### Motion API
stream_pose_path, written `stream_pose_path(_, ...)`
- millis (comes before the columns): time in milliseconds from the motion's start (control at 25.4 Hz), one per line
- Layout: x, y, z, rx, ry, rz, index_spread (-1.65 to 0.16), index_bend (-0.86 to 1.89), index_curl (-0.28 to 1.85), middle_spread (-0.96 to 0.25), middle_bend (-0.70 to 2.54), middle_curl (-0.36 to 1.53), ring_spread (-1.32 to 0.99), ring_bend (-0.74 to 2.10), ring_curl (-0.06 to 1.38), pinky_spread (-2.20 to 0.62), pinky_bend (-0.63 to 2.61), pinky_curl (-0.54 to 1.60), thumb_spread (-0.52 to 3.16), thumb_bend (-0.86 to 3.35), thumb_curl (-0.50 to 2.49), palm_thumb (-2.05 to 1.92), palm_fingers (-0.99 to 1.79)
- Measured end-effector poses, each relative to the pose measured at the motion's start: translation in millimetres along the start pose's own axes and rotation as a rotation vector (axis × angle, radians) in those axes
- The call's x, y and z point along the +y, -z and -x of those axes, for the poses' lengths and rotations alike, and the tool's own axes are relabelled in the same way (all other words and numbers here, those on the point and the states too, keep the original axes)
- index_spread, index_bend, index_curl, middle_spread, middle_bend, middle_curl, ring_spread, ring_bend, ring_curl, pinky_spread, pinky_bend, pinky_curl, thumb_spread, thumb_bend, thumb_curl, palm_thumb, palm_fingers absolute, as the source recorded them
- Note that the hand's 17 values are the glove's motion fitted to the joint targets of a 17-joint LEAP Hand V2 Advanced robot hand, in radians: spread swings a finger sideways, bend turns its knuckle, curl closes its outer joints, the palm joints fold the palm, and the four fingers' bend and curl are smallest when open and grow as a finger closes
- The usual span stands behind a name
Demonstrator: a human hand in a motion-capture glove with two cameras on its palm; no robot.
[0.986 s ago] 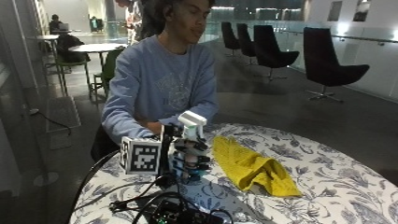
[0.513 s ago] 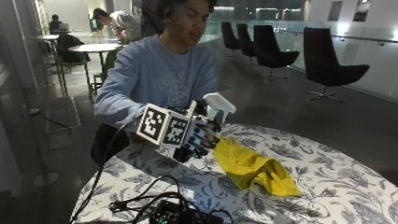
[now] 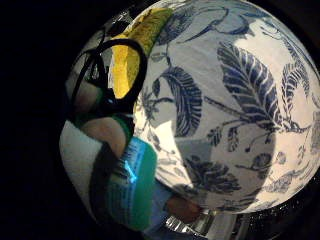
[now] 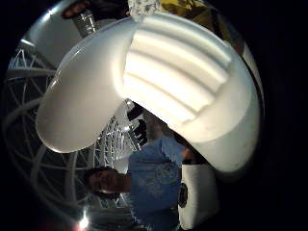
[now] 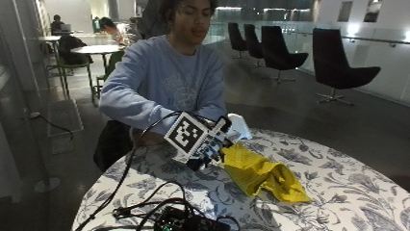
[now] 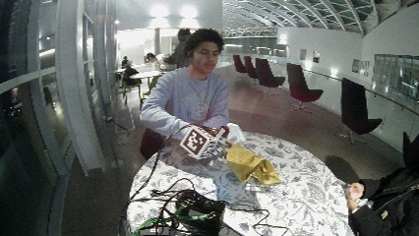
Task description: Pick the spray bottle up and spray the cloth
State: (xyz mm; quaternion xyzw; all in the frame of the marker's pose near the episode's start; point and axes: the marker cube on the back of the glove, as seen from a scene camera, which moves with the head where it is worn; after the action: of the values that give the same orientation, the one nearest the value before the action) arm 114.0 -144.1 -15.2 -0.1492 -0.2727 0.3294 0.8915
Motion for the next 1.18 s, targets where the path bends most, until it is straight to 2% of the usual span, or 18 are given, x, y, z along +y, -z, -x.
stream_pose_path(315, -7, -4, 4, 0.020, -0.046, 0.000, -0.21, 0.13, 0.34, -0.05, 0.26, 0.47, 0.00, 0.61, 0.43, 0.14, 0.30, 0.37, 0.55, -0.03, 0.62, 1.00, 1.15)
stream_pose_path(631, -1, -14, 3, 0.027, -0.061, 0.067, -0.20, 0.13, 0.34, -0.04, 0.27, 0.48, 0.00, 0.62, 0.43, 0.13, 0.31, 0.37, 0.56, -0.03, 0.64, 0.99, 1.16)
stream_pose_path(986, -8, -15, 5, 0.024, -0.063, 0.044, -0.20, 0.13, 0.35, -0.04, 0.28, 0.49, 0.00, 0.64, 0.43, 0.12, 0.31, 0.37, 0.56, -0.03, 0.65, 0.99, 1.16)
stream_pose_path(1183, 1, -17, 7, 0.033, -0.069, 0.114, -0.19, 0.13, 0.35, -0.04, 0.29, 0.50, 0.00, 0.64, 0.43, 0.12, 0.32, 0.37, 0.56, -0.03, 0.66, 0.98, 1.16)
